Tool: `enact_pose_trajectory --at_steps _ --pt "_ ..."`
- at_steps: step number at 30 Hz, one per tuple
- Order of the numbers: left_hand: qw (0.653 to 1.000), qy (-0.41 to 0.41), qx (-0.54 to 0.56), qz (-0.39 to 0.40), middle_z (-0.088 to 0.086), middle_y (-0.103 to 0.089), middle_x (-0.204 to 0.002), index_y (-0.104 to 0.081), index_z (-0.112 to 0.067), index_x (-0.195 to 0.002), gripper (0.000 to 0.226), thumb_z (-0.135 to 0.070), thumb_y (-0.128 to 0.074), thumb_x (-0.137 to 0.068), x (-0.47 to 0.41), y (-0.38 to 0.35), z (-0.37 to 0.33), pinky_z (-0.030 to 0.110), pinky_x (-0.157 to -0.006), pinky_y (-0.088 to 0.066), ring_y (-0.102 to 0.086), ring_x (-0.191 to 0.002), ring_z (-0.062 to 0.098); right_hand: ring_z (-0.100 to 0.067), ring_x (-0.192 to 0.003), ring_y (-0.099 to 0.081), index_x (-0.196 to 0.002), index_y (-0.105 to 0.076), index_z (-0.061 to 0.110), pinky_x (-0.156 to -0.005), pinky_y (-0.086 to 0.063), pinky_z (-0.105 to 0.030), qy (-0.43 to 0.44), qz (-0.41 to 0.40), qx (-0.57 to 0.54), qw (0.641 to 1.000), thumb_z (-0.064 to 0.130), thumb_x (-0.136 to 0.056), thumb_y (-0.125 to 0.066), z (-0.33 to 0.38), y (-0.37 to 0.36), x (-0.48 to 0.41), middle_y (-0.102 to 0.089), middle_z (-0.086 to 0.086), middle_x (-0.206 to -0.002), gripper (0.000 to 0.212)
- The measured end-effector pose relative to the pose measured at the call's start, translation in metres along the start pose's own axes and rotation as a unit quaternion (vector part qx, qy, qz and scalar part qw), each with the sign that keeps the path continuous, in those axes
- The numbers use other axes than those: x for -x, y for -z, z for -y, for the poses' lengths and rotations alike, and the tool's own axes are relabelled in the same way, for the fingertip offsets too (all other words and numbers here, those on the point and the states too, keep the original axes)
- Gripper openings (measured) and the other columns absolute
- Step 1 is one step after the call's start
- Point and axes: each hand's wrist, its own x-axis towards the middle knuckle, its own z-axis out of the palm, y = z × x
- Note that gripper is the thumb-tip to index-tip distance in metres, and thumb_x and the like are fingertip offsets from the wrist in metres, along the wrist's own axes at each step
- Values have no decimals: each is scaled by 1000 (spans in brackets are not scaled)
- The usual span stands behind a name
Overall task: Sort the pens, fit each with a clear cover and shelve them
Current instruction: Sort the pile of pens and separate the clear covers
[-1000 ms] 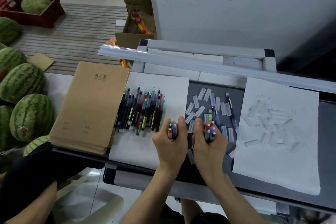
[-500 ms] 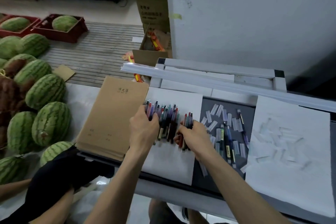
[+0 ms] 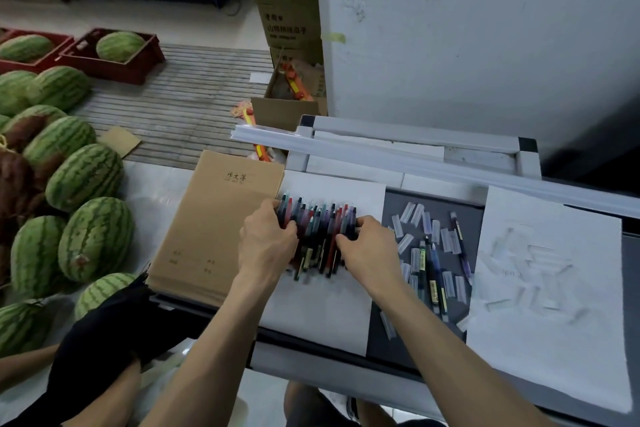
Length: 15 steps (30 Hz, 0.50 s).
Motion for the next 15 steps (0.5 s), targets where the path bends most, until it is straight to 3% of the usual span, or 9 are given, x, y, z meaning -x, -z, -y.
enact_pose_trajectory --at_steps 4,8,15 --pt "1000 -12 -15 -9 4 -70 -119 -61 -15 -135 45 -34 -70 -95 1 1 4 41 -94 -49 -64 -110 26 -29 -93 -68 -113 -63 2 -82 -55 -40 17 -20 27 999 30 -95 -65 -6 6 4 -71 -13 -103 34" --pt "999 -25 -28 -15 2 -67 -121 -62 -16 -134 45 -34 -72 -94 5 2 6 41 -97 -52 -63 -110 23 -28 -75 -64 -88 -62 4 -70 -55 -39 37 -41 43 997 27 -94 -63 -15 7 9 -67 -8 -78 24" --pt "999 -29 -39 -5 1 -65 -123 -60 -18 -139 47 -35 -69 -96 14 2 9 37 -92 -48 -61 -109 21 -26 -107 -61 -121 -67 6 -94 -50 -39 75 -13 53 996 23 -99 -59 -20 4 21 -68 -9 -114 29"
